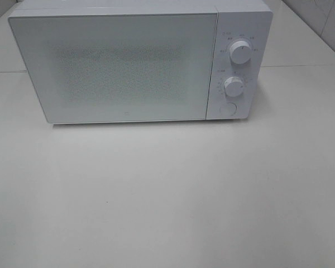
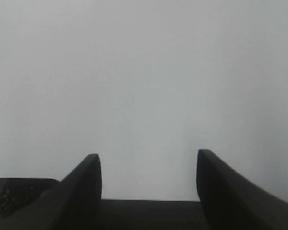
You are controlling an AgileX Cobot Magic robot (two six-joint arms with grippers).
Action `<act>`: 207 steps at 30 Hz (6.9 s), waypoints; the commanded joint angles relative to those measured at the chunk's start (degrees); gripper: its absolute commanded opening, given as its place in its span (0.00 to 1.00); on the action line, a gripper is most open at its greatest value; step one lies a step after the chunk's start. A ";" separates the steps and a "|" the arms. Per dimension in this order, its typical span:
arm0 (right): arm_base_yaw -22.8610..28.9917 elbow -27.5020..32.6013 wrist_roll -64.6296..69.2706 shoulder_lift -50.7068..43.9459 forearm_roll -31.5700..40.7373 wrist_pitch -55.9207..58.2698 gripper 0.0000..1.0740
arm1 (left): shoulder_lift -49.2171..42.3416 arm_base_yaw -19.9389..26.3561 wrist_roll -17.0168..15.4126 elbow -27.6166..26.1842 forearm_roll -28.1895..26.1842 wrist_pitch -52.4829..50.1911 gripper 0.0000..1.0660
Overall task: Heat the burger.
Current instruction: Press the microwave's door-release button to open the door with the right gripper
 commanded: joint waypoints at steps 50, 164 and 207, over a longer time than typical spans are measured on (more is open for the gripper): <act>-0.40 1.03 -2.35 -27.10 0.40 -1.89 0.52 | -1.20 0.23 -0.52 0.17 -0.46 -0.86 0.00; 21.20 -3.44 59.70 75.80 12.78 -98.89 0.00 | -1.20 0.23 -0.57 0.17 -0.46 -0.86 0.00; 21.08 -15.99 62.62 91.27 12.20 -101.64 0.00 | -1.20 0.23 -0.57 0.17 -0.46 -0.86 0.00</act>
